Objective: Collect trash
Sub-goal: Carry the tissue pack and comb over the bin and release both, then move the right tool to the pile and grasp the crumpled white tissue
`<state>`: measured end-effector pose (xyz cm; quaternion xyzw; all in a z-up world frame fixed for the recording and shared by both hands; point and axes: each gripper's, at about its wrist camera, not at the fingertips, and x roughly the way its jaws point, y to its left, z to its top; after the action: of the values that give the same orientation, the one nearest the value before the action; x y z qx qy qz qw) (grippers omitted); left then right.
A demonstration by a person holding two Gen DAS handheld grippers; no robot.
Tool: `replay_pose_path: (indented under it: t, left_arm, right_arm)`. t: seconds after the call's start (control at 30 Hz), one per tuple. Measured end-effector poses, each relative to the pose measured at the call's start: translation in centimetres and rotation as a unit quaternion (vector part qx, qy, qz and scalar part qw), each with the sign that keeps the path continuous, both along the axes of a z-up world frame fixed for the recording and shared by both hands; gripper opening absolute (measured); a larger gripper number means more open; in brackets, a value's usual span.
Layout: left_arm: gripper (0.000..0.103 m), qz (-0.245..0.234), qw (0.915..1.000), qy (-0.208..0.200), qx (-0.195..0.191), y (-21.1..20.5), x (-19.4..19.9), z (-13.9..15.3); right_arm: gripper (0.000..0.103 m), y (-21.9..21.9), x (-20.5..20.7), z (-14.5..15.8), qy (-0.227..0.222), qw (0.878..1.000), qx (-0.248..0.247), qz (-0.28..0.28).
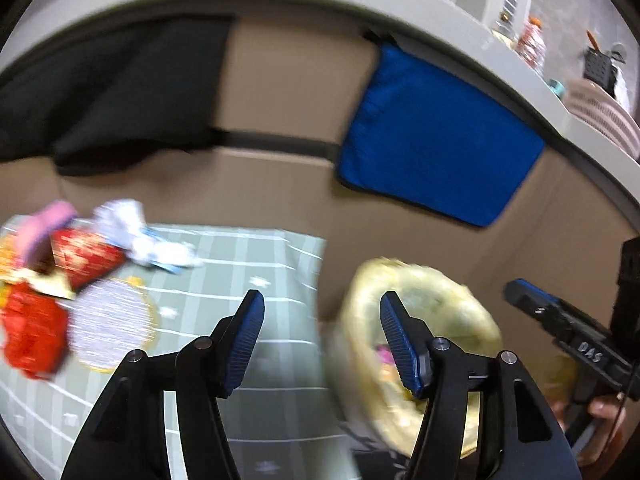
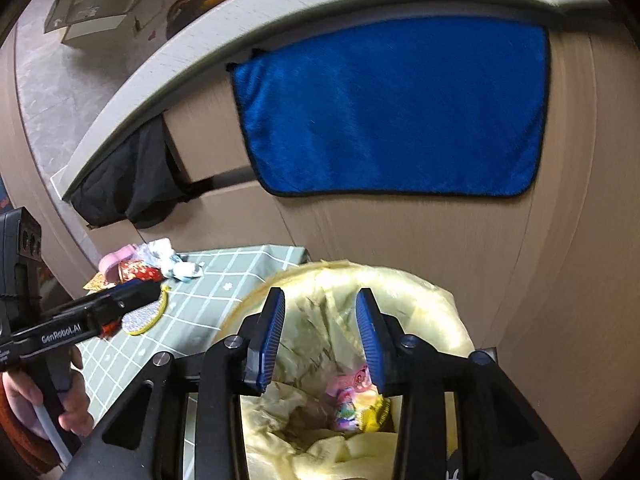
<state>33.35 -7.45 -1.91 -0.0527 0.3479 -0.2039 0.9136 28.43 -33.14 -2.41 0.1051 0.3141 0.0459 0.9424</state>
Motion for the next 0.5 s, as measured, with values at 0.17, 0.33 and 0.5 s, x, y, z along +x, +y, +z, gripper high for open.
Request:
replay_pose_path:
  t: [0.17,0.33,0.5]
  left_arm:
    - [0.061,0.043,0.9981,-0.041,0.016,6.1,-0.8,3.1]
    - [0.061,0.092,0.9924,-0.079,0.023,12.5,-1.4,5.6]
    - [0.061,0.127,0.9841,-0.123,0.004,16.7,-0.4,7.0]
  right_arm:
    - [0.035,3.8,0.4,2.9,-0.027,0.999,-0.019,0.029]
    - [0.035,9.5,1.5,5.6,-0.063,0.994,-0.042,0.080]
    - [0.035,14.7,3.7,6.8,-0.078,0.988,-0.048,0.122]
